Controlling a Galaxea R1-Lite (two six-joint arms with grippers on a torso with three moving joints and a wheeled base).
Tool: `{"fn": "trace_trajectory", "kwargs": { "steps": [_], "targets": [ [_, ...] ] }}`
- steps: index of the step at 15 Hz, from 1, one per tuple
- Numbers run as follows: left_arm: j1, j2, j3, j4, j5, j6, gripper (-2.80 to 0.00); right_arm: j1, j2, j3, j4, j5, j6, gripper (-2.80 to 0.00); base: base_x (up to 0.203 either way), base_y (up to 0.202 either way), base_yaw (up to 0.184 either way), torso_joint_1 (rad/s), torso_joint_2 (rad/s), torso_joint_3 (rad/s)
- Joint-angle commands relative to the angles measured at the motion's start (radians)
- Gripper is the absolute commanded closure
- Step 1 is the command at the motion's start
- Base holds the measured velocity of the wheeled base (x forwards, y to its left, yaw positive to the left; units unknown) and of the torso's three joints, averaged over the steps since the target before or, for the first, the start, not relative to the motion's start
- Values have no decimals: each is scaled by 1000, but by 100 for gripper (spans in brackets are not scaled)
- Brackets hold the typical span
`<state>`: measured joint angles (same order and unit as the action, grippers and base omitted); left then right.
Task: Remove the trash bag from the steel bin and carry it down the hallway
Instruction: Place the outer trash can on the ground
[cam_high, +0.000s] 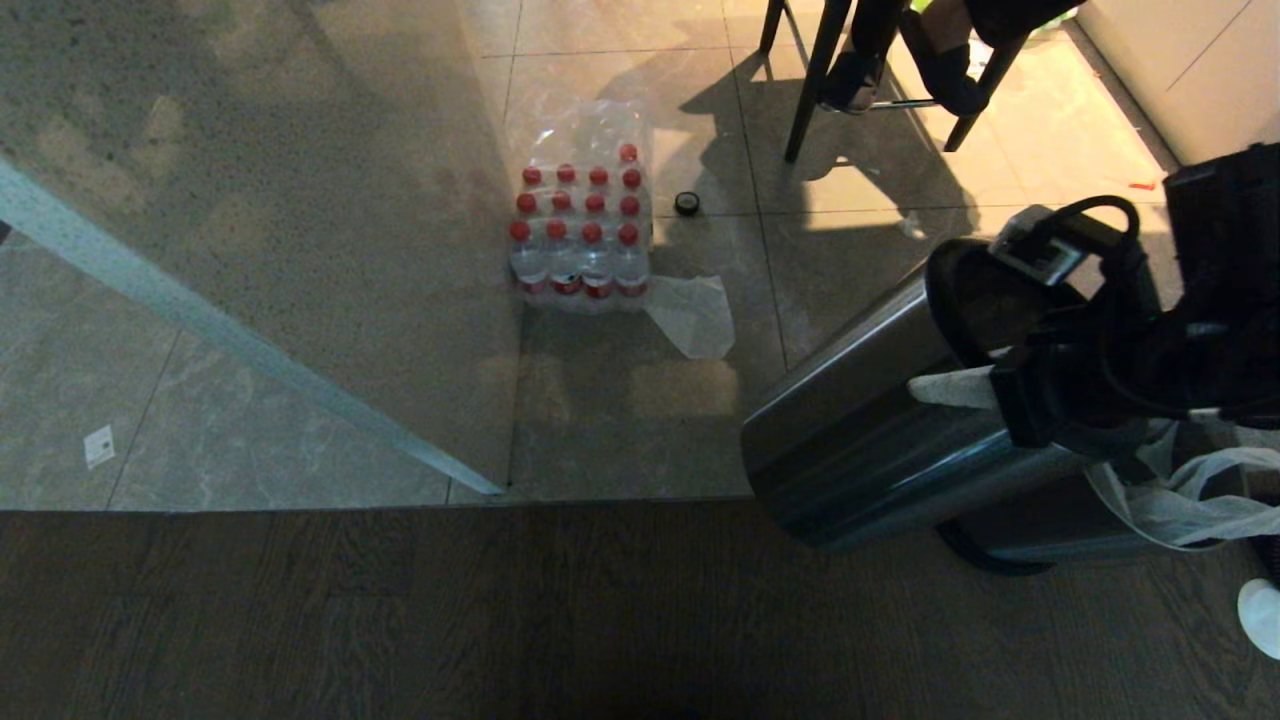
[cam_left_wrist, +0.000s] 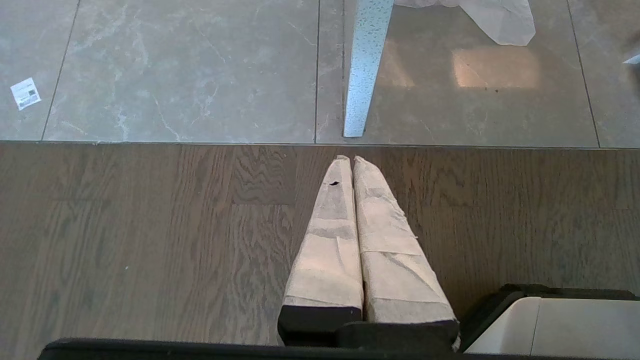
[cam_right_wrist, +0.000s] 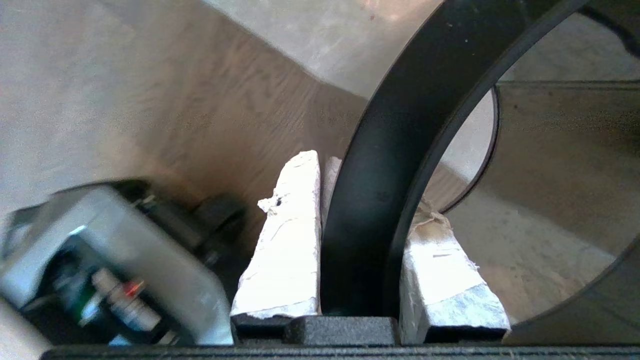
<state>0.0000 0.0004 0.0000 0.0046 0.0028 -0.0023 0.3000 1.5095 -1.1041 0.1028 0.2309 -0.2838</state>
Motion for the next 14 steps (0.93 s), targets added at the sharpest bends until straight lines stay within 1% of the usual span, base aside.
{"fn": "trace_trajectory", "kwargs": {
  "steps": [1, 3, 5, 8, 10, 14],
  "targets": [
    [0, 0, 0, 0, 0, -1, 0, 32, 155, 5, -89, -24, -2, 0, 0, 0, 0, 0, 0, 0],
    [0, 0, 0, 0, 0, -1, 0, 35, 245, 14, -232, -32, -16, 0, 0, 0, 0, 0, 0, 0],
    [0, 0, 0, -1, 0, -1, 0, 35, 333, 14, -318, -34, -68, 0, 0, 0, 0, 0, 0, 0],
    [0, 0, 0, 0, 0, -1, 0, 34, 418, -29, -358, -35, -102, 0, 0, 0, 0, 0, 0, 0],
    [0, 0, 0, 0, 0, -1, 0, 33, 459, -50, -428, -37, -107, 0, 0, 0, 0, 0, 0, 0],
    [0, 0, 0, 0, 0, -1, 0, 33, 504, -100, -464, -38, -130, 0, 0, 0, 0, 0, 0, 0]
  ]
}}
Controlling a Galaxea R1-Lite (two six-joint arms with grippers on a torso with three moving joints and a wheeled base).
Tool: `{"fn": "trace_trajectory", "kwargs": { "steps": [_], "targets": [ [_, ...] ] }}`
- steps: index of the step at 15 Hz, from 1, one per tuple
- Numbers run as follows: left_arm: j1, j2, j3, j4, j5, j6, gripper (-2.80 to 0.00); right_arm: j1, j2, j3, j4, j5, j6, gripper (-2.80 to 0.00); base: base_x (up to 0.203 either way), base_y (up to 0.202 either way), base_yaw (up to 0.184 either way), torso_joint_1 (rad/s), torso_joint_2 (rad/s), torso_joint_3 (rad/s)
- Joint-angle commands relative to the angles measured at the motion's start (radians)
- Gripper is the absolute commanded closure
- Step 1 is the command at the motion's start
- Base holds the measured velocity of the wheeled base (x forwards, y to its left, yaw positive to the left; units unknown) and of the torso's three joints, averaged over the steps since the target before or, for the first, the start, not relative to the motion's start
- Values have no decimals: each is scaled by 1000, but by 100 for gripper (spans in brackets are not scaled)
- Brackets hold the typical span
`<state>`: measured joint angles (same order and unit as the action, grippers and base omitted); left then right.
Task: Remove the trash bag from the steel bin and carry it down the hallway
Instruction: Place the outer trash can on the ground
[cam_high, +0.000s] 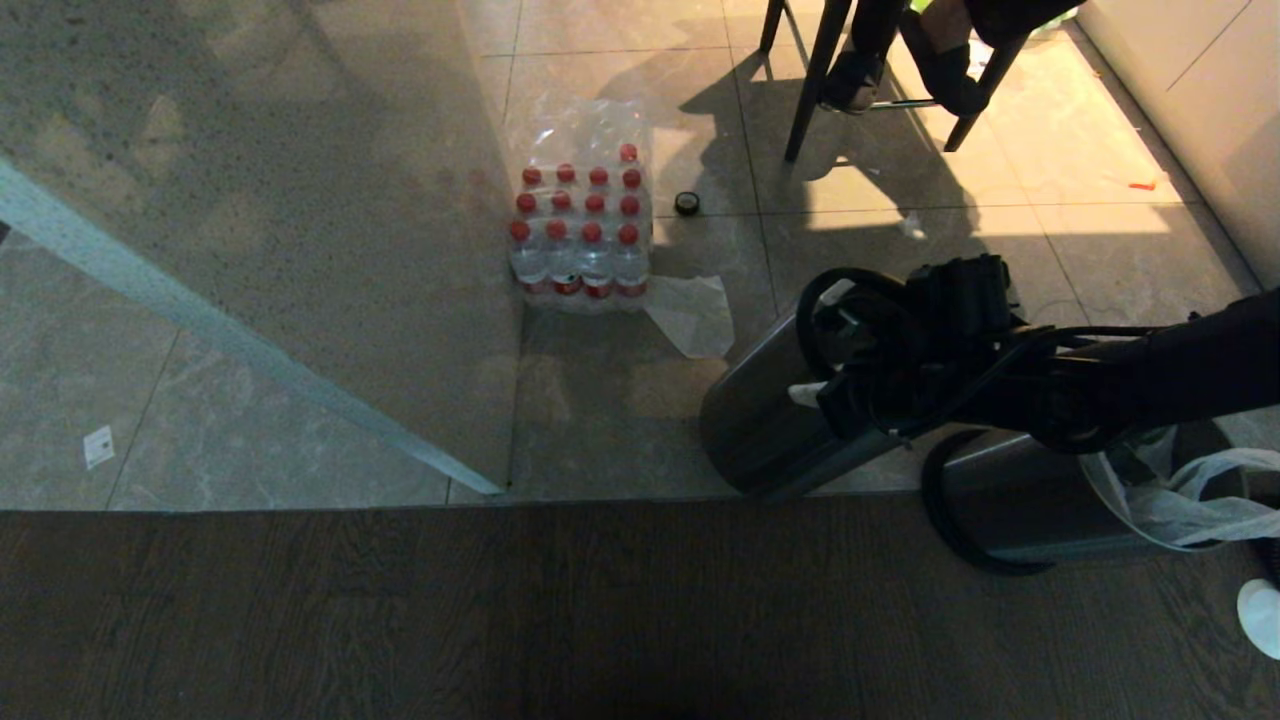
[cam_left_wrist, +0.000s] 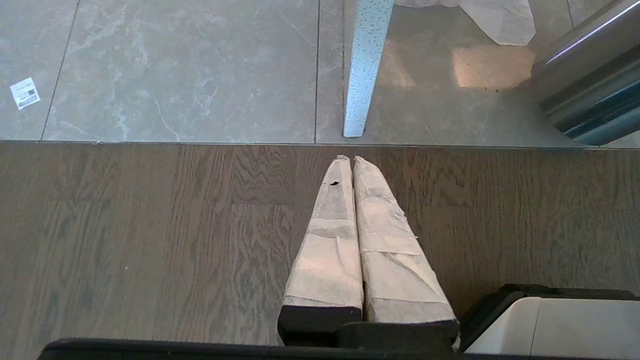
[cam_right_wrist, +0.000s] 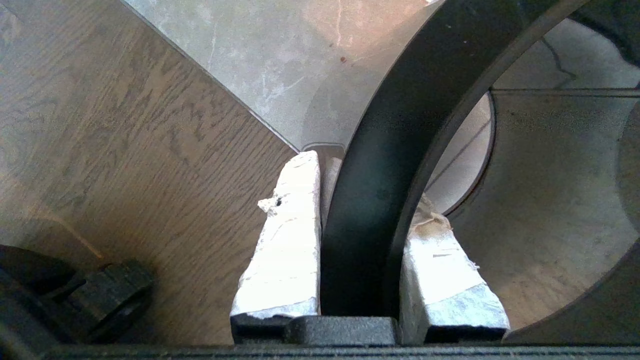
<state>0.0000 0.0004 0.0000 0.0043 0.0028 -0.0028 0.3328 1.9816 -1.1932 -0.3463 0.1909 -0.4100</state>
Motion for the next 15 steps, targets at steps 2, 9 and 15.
{"fn": "trace_trajectory", "kwargs": {
  "steps": [2, 9, 15],
  "targets": [
    [0, 0, 0, 0, 0, 0, 0, -1, 53, -14, -69, 0, -6, 0, 0, 0, 0, 0, 0, 0],
    [0, 0, 0, 0, 0, 0, 0, 0, 79, -19, -84, -3, -43, 0, 0, 0, 0, 0, 0, 0],
    [0, 0, 0, 0, 0, 0, 0, 3, 79, -11, -91, -11, -41, -280, 0, 0, 0, 0, 0, 0]
  ]
}}
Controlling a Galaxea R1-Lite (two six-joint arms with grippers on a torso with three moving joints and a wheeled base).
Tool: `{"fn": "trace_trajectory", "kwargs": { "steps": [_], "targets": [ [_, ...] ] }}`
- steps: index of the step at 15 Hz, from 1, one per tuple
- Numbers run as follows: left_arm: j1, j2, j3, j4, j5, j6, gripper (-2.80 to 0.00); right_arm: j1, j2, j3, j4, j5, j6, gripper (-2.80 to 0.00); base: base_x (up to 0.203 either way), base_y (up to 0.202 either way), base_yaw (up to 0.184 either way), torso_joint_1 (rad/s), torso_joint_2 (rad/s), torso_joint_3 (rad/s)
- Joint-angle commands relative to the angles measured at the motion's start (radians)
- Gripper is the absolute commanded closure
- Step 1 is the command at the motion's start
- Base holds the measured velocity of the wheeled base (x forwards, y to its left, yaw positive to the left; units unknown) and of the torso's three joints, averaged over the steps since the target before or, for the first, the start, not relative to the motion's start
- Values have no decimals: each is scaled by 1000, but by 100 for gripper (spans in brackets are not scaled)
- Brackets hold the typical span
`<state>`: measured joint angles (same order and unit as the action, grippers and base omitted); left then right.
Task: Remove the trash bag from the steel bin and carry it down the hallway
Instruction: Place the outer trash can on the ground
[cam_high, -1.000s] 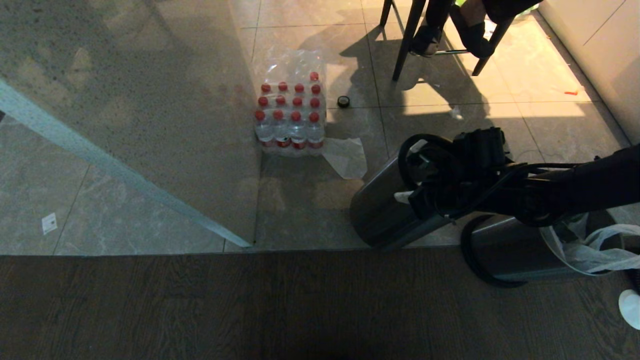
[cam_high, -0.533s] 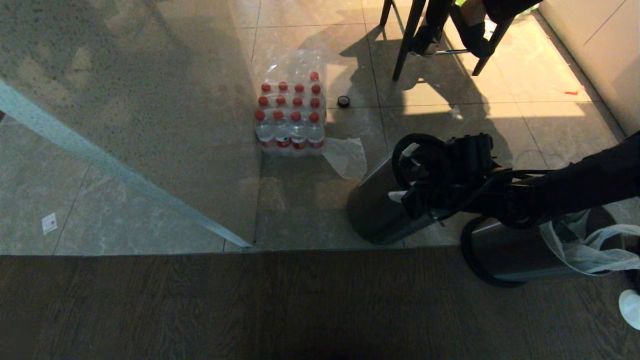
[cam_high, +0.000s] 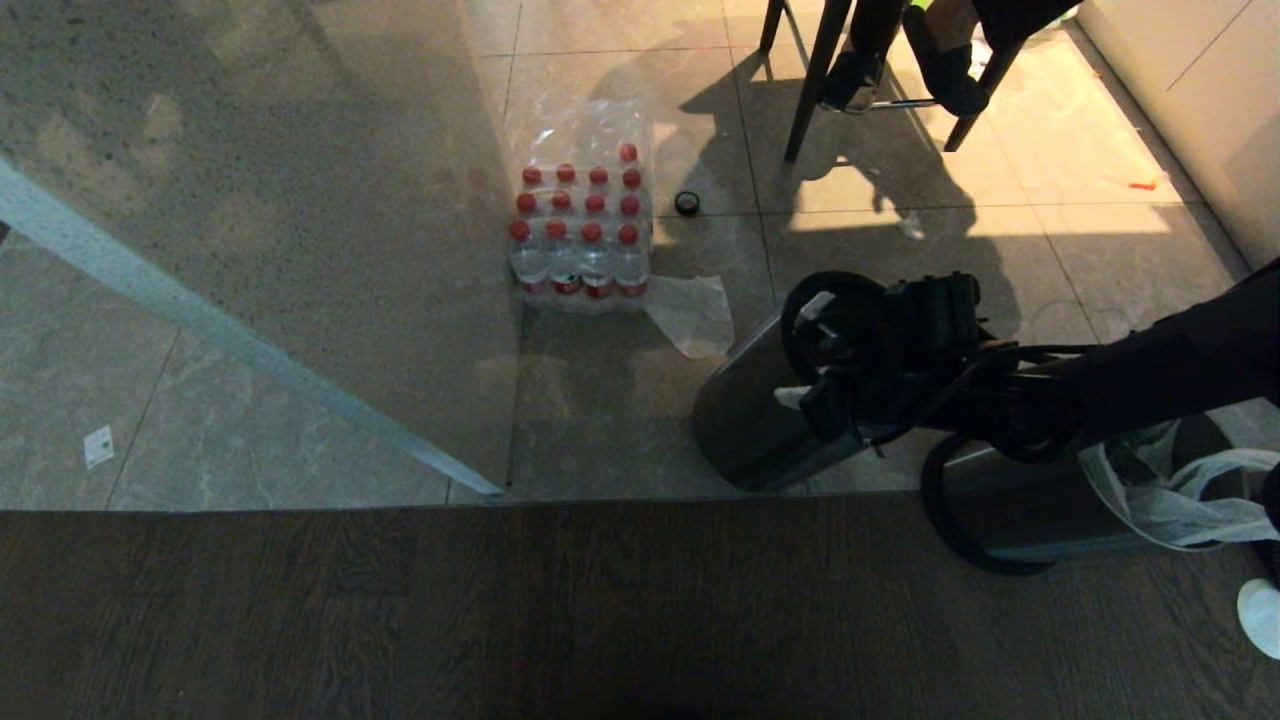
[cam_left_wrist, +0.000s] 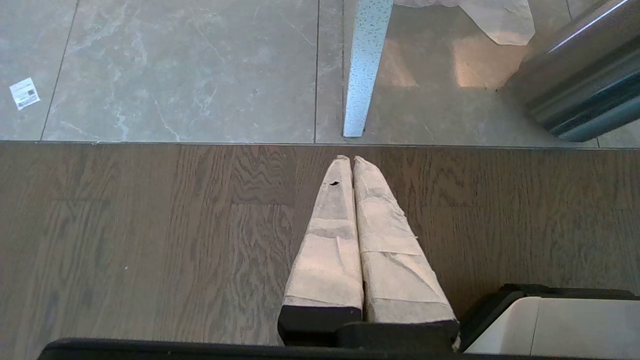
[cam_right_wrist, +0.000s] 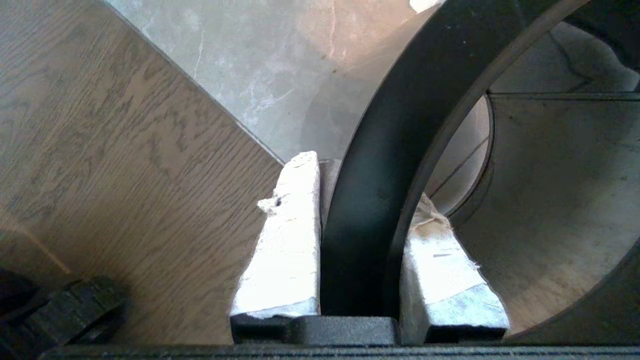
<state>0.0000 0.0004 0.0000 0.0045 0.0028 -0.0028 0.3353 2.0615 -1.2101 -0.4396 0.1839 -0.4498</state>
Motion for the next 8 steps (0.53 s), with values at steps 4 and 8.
{"fn": "trace_trajectory", "kwargs": {
  "steps": [4, 8],
  "targets": [
    [0, 0, 0, 0, 0, 0, 0, 1, -14, 24, -3, -29, 5, -280, 0, 0, 0, 0, 0, 0],
    [0, 0, 0, 0, 0, 0, 0, -23, -142, 48, 24, -29, 20, -280, 0, 0, 0, 0, 0, 0]
  ]
}}
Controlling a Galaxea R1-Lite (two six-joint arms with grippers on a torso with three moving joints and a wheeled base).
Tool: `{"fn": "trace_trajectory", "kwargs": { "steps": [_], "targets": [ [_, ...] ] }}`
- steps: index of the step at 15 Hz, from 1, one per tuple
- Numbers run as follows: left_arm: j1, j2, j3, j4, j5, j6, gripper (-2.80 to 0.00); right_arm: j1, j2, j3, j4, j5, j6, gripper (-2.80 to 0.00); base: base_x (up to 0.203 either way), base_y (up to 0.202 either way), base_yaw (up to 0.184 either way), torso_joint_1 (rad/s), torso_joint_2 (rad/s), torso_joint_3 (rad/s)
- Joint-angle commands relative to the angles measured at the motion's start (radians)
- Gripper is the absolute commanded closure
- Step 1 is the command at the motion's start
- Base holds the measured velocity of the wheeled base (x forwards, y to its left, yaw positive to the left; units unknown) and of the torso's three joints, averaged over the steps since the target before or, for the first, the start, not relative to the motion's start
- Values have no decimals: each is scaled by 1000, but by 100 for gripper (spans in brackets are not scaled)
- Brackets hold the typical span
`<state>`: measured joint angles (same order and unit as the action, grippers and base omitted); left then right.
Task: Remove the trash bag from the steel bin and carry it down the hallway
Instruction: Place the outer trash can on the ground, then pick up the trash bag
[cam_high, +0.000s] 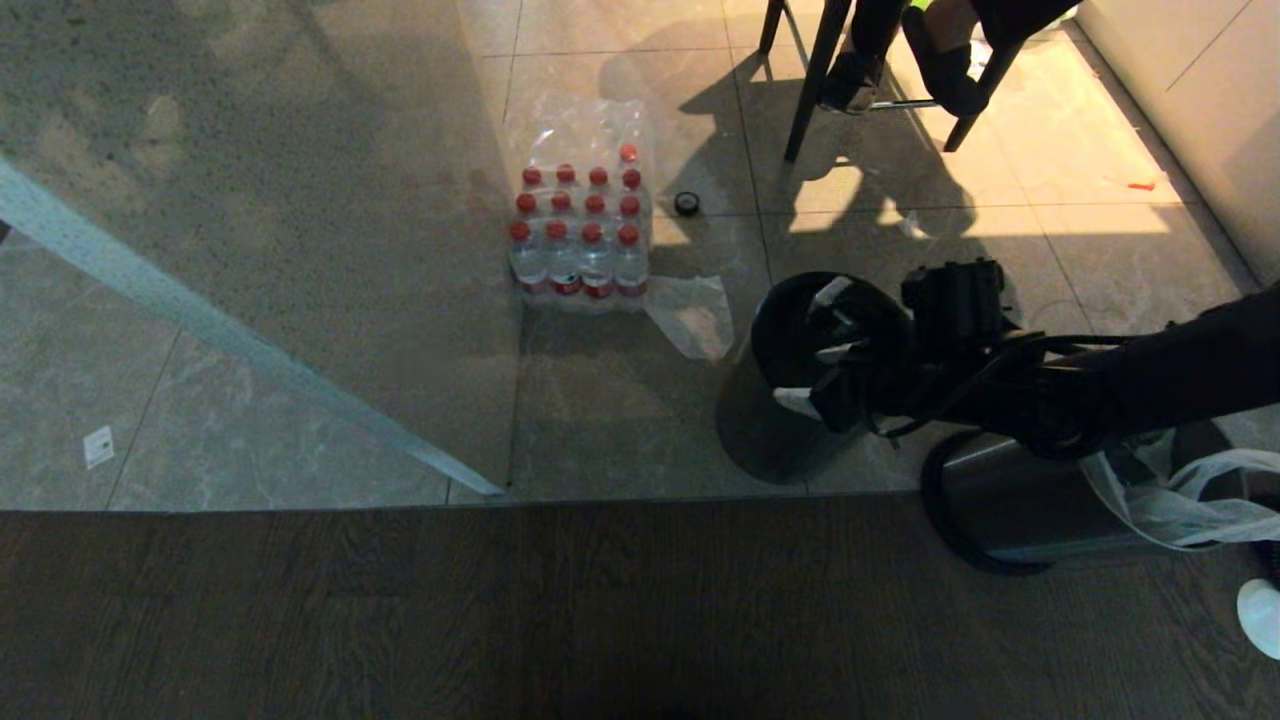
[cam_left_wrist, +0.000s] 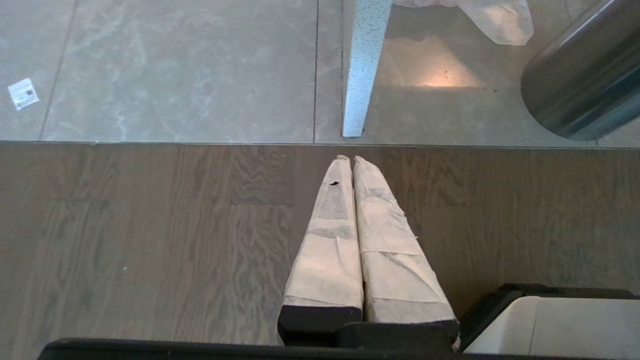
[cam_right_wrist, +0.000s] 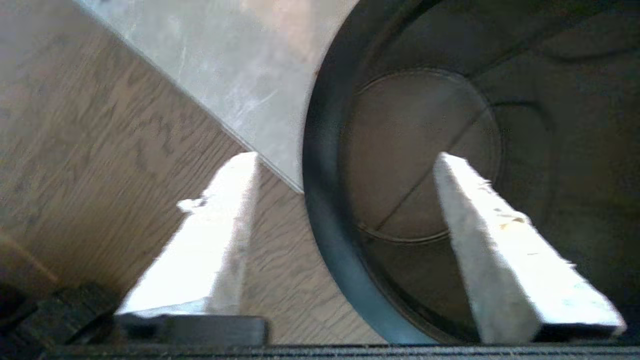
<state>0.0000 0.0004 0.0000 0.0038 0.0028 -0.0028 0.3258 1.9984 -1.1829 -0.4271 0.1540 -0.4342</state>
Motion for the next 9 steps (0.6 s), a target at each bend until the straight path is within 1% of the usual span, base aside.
{"fn": "trace_trajectory", "kwargs": {
  "steps": [1, 2, 4, 6, 7, 9],
  "targets": [
    [0, 0, 0, 1, 0, 0, 0, -27, -133, 57, 35, 1, 24, -280, 0, 0, 0, 0, 0, 0],
    [0, 0, 0, 1, 0, 0, 0, -49, -190, 103, 59, 1, 37, 0, 0, 0, 0, 0, 0, 0],
    [0, 0, 0, 1, 0, 0, 0, -105, -312, 230, 123, 1, 39, 0, 0, 0, 0, 0, 0, 0],
    [0, 0, 0, 1, 0, 0, 0, -186, -440, 361, 171, 2, 41, 0, 0, 0, 0, 0, 0, 0],
    [0, 0, 0, 1, 0, 0, 0, -233, -496, 419, 181, 4, 45, 0, 0, 0, 0, 0, 0, 0],
    [0, 0, 0, 1, 0, 0, 0, -372, -583, 496, 199, 5, 50, 0, 0, 0, 0, 0, 0, 0]
  ]
}}
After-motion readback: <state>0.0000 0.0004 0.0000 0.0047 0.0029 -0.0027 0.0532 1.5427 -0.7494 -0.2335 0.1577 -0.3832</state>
